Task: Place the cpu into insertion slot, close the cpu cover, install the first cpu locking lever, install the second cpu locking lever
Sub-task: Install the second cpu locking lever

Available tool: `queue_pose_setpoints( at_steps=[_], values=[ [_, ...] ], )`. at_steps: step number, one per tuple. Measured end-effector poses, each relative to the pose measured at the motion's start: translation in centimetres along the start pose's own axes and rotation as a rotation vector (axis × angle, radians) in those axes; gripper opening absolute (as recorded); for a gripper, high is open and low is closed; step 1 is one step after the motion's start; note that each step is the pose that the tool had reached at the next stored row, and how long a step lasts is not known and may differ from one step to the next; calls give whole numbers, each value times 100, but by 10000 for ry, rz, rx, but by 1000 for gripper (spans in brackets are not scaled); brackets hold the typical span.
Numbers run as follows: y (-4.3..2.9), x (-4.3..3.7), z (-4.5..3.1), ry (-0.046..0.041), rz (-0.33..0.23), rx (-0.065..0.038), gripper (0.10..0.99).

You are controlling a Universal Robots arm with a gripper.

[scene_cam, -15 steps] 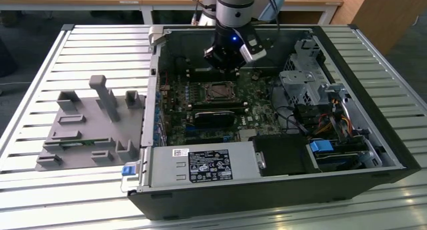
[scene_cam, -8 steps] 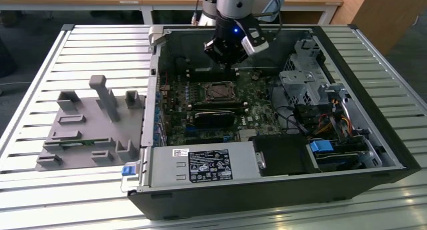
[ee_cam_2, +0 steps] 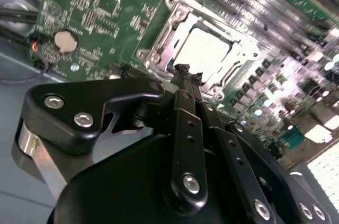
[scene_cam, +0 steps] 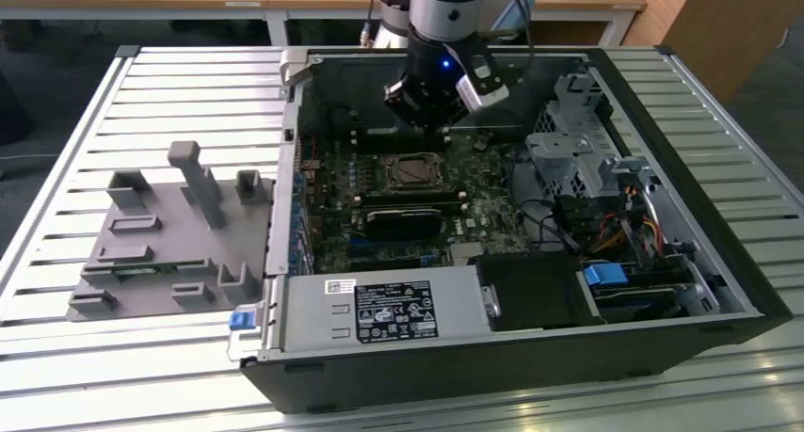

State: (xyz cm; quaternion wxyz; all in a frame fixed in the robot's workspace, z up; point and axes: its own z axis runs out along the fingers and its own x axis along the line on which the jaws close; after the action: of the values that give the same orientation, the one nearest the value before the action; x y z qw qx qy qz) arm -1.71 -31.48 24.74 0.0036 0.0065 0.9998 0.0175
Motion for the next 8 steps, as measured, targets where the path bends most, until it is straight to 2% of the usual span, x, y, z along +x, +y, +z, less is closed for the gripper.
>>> queue_pose_setpoints(
  at_steps=[8],
  values=[
    [-281,-3,-4,1,1,-1,106]
  ],
)
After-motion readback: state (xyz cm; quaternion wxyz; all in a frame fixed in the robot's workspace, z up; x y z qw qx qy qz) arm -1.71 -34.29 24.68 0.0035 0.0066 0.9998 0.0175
